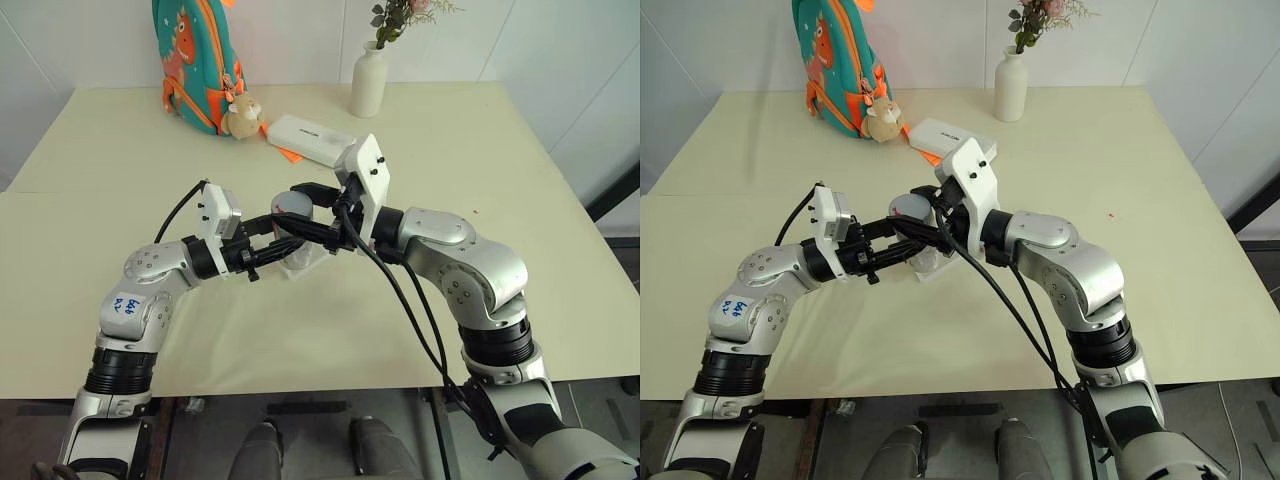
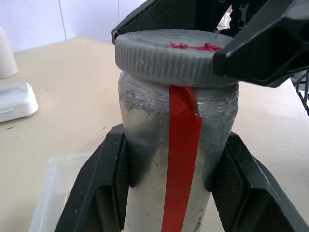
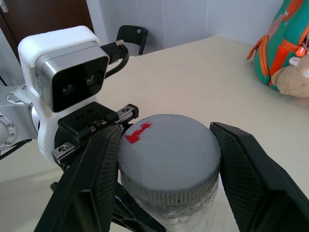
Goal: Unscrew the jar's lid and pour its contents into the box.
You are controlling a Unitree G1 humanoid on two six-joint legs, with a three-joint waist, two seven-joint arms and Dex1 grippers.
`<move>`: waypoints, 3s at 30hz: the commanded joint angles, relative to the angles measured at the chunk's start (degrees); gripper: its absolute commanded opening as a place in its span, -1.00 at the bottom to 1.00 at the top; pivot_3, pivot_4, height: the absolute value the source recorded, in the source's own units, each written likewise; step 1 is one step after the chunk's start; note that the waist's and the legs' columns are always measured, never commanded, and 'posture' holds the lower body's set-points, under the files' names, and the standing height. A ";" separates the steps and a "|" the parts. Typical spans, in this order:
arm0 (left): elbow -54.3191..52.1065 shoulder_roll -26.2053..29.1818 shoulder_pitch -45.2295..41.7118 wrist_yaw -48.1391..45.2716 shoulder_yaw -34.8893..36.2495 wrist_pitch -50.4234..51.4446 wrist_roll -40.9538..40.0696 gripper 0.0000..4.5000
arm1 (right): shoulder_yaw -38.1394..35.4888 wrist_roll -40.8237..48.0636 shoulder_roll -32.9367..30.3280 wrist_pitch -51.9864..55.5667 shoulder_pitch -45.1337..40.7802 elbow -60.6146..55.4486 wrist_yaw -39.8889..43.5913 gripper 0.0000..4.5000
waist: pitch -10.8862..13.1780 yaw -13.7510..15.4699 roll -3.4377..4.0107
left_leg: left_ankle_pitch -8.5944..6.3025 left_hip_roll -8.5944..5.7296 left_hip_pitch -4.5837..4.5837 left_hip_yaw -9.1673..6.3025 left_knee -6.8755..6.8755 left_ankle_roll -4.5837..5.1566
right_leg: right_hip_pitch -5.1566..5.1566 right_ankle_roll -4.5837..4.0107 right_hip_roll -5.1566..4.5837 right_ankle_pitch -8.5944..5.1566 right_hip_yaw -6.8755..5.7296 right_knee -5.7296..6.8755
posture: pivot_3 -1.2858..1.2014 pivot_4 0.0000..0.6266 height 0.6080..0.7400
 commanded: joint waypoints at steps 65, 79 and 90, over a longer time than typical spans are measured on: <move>2.56 0.58 -10.46 -15.43 1.30 2.84 -5.49 -0.16 | -2.39 1.19 -7.48 -9.70 -11.27 10.67 19.60 0.98 | 0.14 -0.03 0.06 | 0.00 -0.02 -0.03 -0.01 0.07 0.00 | 0.01 0.01 -0.01 0.00 -0.03 -0.02 | 0.03 -0.52 1.00; 3.05 1.38 -9.22 -15.58 2.06 2.69 -5.05 -0.16 | -10.70 6.53 -17.27 -6.70 -7.55 9.29 19.39 0.98 | 0.15 0.22 0.06 | 0.00 -0.03 -0.05 0.00 0.07 0.00 | 0.02 0.01 -0.03 0.00 -0.03 -0.04 | 0.03 -0.52 1.00; 4.30 1.66 -9.86 -15.64 2.16 2.23 -4.34 -0.16 | -9.66 15.33 -12.75 -1.01 -6.64 1.48 17.99 0.98 | 0.19 -0.14 0.13 | 0.00 0.06 -0.03 0.01 0.05 0.01 | 0.02 0.01 0.06 0.00 -0.02 -0.03 | 0.03 -0.52 1.00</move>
